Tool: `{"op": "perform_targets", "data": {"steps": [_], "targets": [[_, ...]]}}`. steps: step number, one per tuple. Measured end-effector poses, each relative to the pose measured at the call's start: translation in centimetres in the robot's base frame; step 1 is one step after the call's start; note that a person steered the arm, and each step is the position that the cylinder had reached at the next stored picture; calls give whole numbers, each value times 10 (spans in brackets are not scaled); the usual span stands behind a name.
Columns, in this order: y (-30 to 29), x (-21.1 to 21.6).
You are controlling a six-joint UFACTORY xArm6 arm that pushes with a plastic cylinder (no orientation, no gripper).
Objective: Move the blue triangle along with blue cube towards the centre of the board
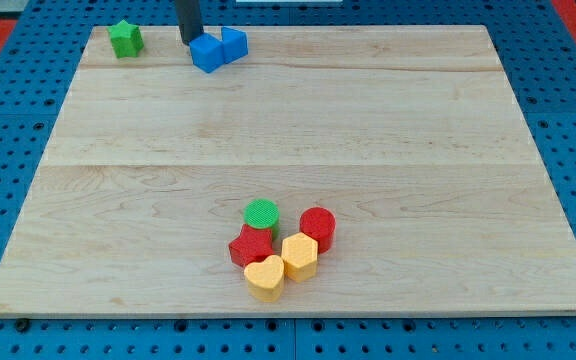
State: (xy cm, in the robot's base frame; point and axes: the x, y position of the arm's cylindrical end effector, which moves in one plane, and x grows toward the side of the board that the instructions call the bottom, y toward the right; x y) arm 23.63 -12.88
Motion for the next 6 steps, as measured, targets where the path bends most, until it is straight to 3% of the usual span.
{"op": "perform_targets", "data": {"steps": [1, 3, 4, 6], "targets": [[8, 24], [-3, -38], [33, -43], [77, 41]]}}
